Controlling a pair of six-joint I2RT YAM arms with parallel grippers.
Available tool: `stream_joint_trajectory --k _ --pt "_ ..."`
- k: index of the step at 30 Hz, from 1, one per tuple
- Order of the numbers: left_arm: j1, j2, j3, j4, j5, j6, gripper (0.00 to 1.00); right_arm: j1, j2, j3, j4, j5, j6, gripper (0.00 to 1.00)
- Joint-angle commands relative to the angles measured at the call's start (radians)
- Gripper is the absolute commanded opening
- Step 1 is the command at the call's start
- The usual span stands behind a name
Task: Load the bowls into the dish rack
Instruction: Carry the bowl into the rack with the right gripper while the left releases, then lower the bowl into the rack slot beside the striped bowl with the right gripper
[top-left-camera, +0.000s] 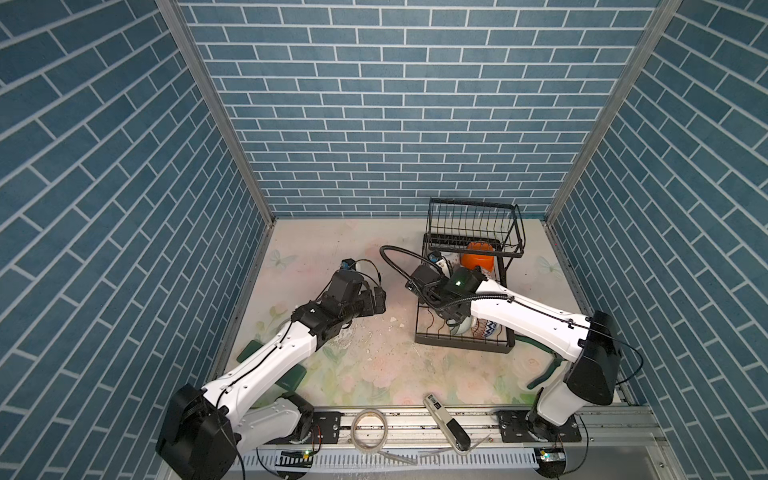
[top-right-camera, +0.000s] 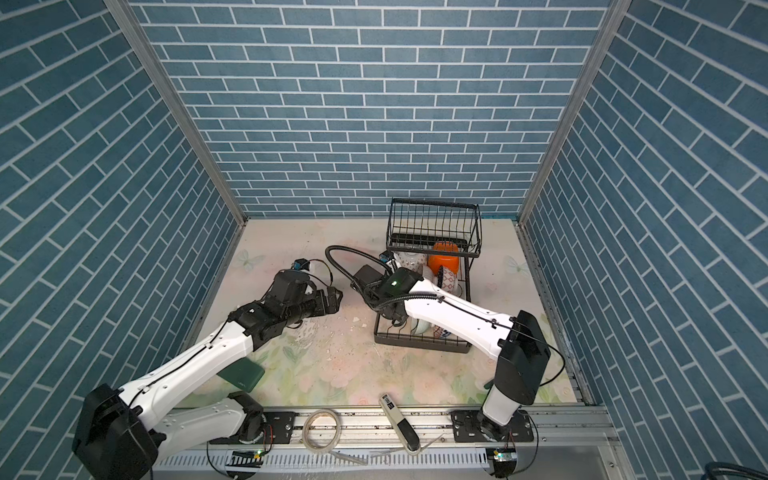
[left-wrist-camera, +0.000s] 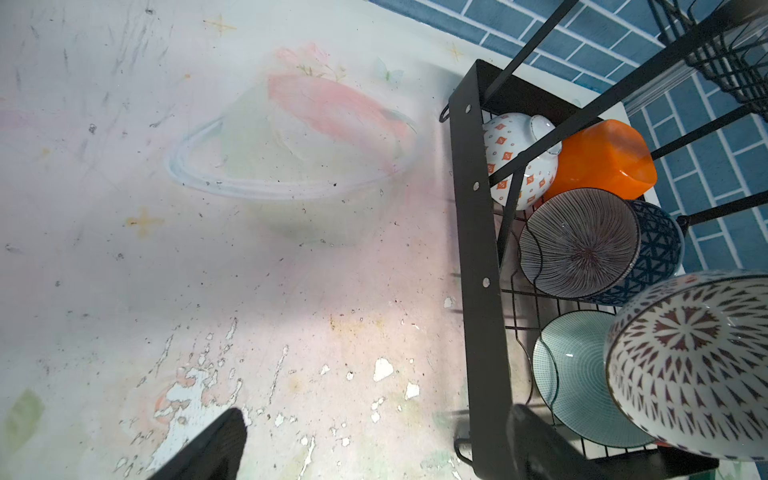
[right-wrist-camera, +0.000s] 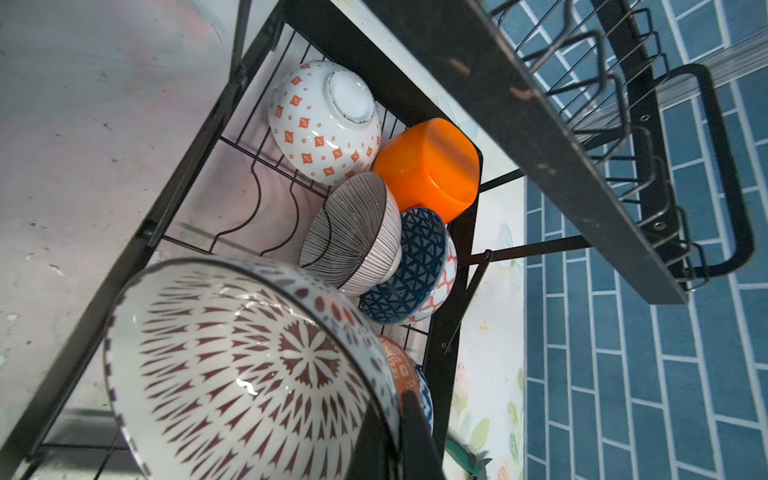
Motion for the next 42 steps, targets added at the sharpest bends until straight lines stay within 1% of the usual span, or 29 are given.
stream_joint_trajectory --k 1,9,24,32,42 --pt "0.009 -0.015 -0.021 0.009 -0.014 0.01 1.0 0.005 0.03 0.071 -0.031 0.119 0.059 0.0" --pt "0.018 -0.042 -0.04 0.007 -0.018 0.01 1.0 0.003 0.098 0.107 -0.014 0.185 0.081 0.0" --pt "0.055 -0.117 -0.062 -0.035 -0.043 0.035 1.0 -0.038 0.236 0.168 -0.013 0.258 0.12 0.0" --pt "0.071 -0.129 -0.069 -0.043 -0.042 0.041 1.0 -0.055 0.311 0.196 -0.02 0.29 0.144 0.0" --pt "0.081 -0.141 -0.072 -0.051 -0.04 0.047 1.0 -0.071 0.373 0.23 -0.029 0.36 0.171 0.0"
